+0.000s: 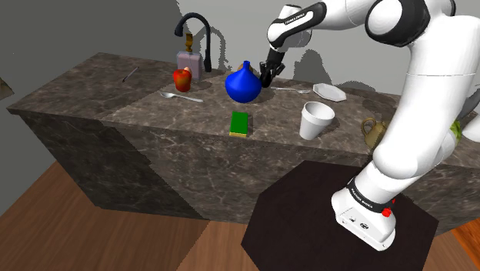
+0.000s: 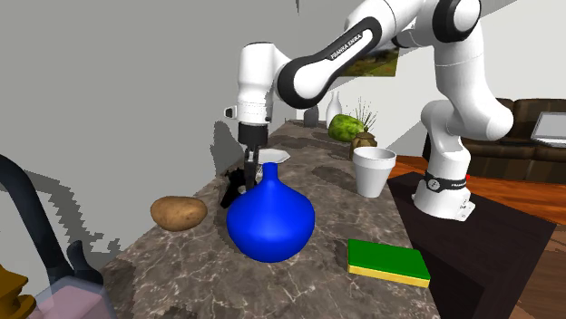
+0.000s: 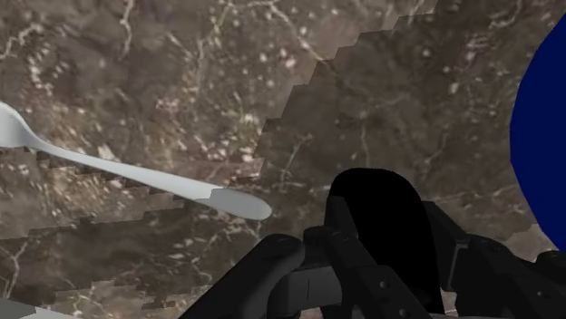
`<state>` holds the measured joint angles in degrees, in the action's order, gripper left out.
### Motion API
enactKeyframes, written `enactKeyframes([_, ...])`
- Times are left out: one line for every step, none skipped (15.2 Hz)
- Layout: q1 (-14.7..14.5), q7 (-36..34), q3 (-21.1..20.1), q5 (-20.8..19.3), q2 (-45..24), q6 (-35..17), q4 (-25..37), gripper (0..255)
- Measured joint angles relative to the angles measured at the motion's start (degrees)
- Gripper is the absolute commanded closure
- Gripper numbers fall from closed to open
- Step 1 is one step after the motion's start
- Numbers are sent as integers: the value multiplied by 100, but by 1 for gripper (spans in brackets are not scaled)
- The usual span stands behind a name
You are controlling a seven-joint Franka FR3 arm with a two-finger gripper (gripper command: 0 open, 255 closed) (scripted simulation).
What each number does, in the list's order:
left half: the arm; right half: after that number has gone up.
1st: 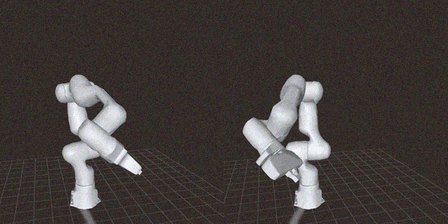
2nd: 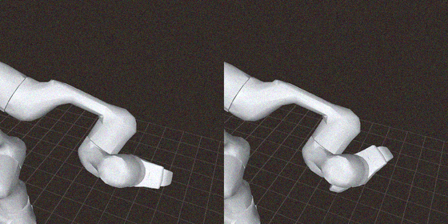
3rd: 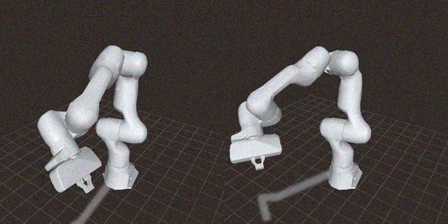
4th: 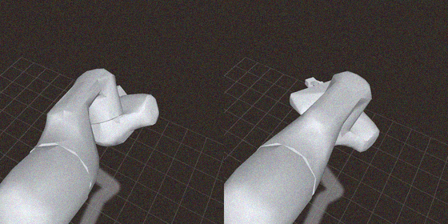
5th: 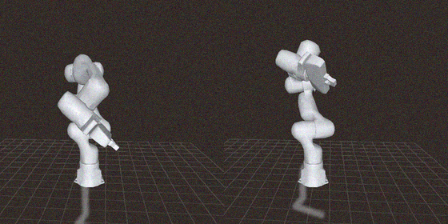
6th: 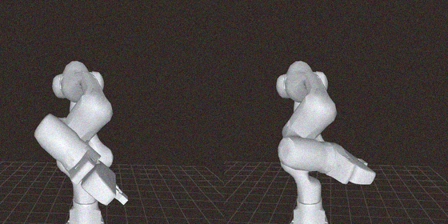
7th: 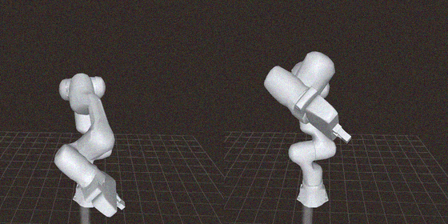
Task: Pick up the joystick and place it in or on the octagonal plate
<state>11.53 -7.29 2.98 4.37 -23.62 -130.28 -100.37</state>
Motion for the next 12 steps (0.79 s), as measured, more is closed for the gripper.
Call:
enactKeyframes([-4,-9,1,-5,24,53,31,255])
enactKeyframes([-7,-17,2,-10,59,115,57,255])
enactKeyframes([-2,-12,5,-12,82,171,90,255])
enactKeyframes([1,-13,9,-16,110,253,143,255])
enactKeyframes([2,-16,10,-19,133,316,184,255])
enactKeyframes([-9,-35,10,-28,190,382,193,255])
enactKeyframes([-11,-41,11,-33,210,447,239,255])
enactKeyframes([-6,-38,15,-35,234,517,285,255])
enactKeyframes([-5,-41,17,-39,256,578,324,255])
enactKeyframes([-7,-49,18,-43,274,649,378,255])
enactKeyframes([-8,-53,19,-47,318,715,398,255])
enactKeyframes([-11,-59,19,-50,332,753,425,255])
